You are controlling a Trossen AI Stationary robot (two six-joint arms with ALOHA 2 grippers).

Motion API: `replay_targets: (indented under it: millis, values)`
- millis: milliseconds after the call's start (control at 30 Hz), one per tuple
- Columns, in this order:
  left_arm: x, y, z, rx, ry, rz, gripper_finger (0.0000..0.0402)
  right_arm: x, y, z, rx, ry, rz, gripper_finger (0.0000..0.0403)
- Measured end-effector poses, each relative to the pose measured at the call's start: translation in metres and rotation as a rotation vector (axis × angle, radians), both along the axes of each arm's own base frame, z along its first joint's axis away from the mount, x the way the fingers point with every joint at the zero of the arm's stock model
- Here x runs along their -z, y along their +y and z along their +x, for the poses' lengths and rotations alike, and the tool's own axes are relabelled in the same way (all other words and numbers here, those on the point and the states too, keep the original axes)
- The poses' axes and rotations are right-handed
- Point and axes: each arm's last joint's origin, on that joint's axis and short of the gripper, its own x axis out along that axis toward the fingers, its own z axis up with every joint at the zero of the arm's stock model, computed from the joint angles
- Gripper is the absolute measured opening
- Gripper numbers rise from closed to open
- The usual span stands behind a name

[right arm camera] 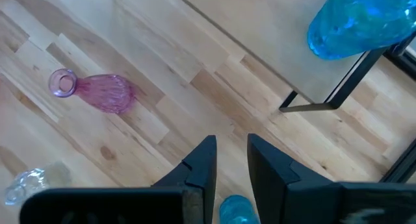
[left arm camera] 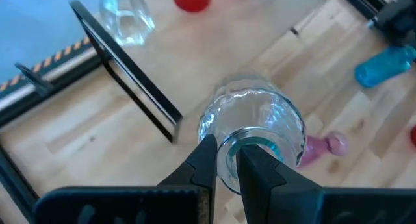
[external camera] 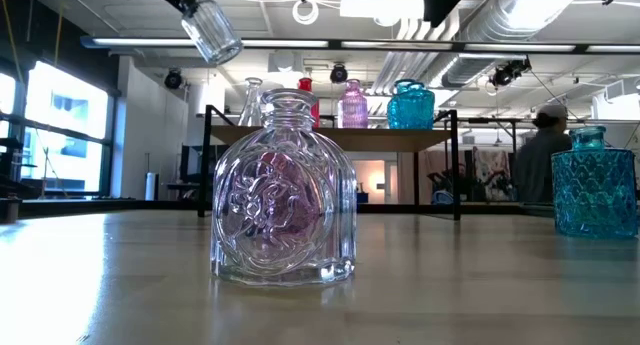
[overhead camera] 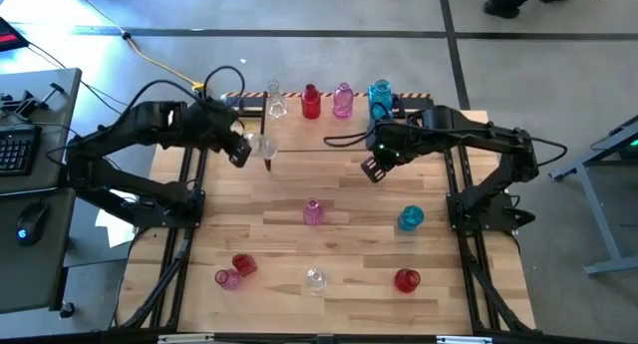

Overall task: Sort vases onto shelf
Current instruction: Put the left transparent vase on the shelf aligned with the other transparent vase

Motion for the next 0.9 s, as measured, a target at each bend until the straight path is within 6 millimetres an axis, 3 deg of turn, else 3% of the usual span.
replay_targets:
  millis: [400,900]
  values:
    - [0.004,0.041,0.013,0.035,0.014,0.051,0.0031,-0.001,-0.025,-0.002,-0.001,0.008,-0.033,0.0067]
    - [0.026,0.089,0.023,0.139,0.257,0.148,0.0032,-0.001,-0.048,-0.006,-0.022,0.031,-0.066,0.0067]
